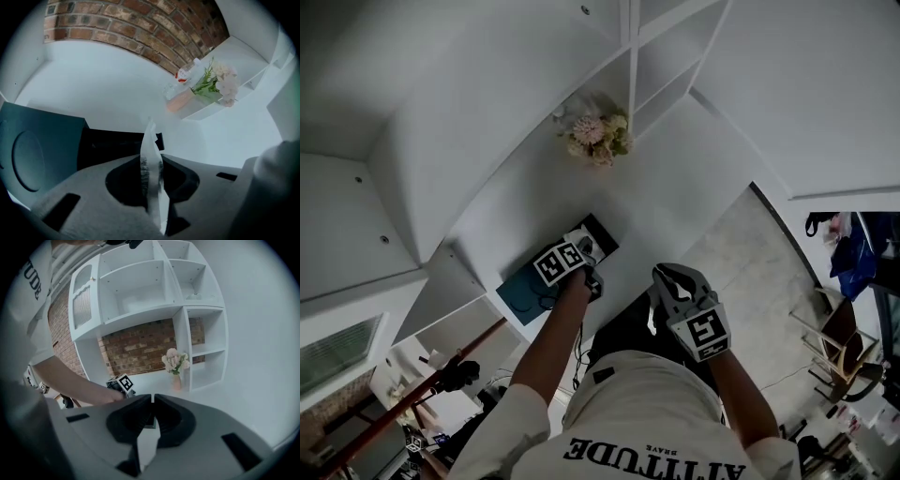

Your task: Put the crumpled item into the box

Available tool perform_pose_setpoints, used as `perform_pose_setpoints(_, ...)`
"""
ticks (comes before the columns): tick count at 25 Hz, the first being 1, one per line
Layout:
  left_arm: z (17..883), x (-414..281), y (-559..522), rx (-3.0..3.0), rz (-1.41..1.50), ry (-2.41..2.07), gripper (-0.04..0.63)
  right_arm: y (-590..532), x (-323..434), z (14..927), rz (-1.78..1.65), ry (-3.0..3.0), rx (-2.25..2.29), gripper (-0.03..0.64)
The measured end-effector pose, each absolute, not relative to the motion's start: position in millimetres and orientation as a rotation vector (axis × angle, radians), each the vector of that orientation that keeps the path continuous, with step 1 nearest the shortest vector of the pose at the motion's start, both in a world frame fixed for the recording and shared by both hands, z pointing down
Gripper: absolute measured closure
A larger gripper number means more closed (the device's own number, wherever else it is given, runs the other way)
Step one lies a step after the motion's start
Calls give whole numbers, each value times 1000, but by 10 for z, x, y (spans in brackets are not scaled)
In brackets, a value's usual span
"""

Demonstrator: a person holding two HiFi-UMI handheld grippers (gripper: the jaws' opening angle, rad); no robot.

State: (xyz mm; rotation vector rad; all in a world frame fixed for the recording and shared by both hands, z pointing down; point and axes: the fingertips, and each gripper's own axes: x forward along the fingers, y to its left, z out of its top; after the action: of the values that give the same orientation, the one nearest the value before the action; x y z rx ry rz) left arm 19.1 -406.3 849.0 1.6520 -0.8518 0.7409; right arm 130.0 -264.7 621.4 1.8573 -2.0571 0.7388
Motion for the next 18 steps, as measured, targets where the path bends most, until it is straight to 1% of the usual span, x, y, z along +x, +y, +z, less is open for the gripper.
perform_pose_setpoints(8, 8713, 331, -4049, 1548, 731, -824, 514, -2647, 1404, 6231, 747, -2039, 1861, 580)
perform_pose_setpoints(9, 8713, 341, -4042, 1542, 726, -815, 490, -2648, 1410, 6240, 749, -2039, 1858, 580)
perform_pose_setpoints(11, 8688, 351, -4022, 1530, 713, -799, 412, -2658, 1411, 6252, 751, -2042, 1853, 578)
perform_pose_setpoints(12, 8666, 347, -4011, 1524, 704, -793, 389, -2669, 1404, 6253, 752, -2046, 1851, 580)
perform_pose_setpoints(15, 8589, 300, -3988, 1507, 671, -784, 364, -2716, 1357, 6233, 742, -2062, 1837, 578)
perform_pose_setpoints(18, 8516, 233, -3954, 1484, 643, -786, 356, -2761, 1309, 6207, 727, -2078, 1820, 580)
